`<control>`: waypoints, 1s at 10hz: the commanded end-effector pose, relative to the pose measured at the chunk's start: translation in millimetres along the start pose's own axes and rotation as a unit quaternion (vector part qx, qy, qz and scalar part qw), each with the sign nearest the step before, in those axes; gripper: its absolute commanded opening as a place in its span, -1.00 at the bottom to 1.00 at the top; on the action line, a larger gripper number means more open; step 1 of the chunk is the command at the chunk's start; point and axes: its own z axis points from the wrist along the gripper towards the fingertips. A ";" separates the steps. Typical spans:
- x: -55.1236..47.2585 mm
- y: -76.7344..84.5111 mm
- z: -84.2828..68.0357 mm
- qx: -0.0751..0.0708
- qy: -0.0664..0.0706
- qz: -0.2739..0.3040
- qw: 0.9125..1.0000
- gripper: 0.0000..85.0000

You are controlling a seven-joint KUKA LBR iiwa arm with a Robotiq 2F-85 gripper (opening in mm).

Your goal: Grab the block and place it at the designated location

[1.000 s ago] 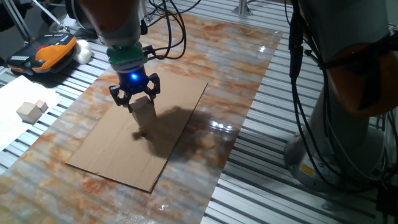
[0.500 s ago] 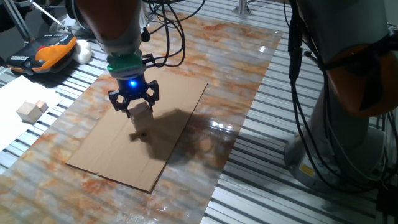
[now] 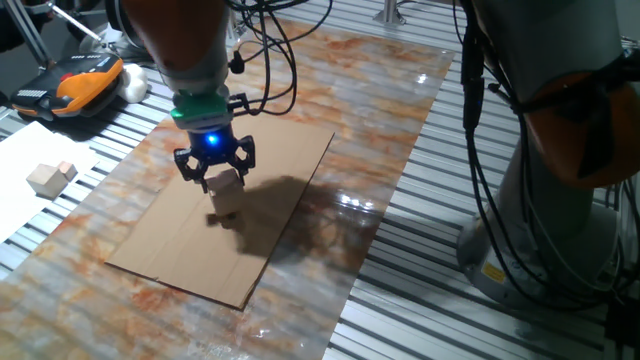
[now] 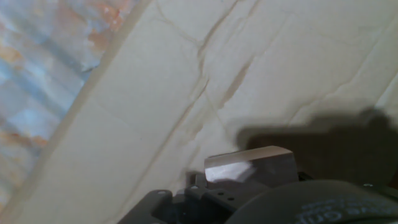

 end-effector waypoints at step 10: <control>5.7 0.4 4.7 0.002 -0.002 0.044 0.999 0.60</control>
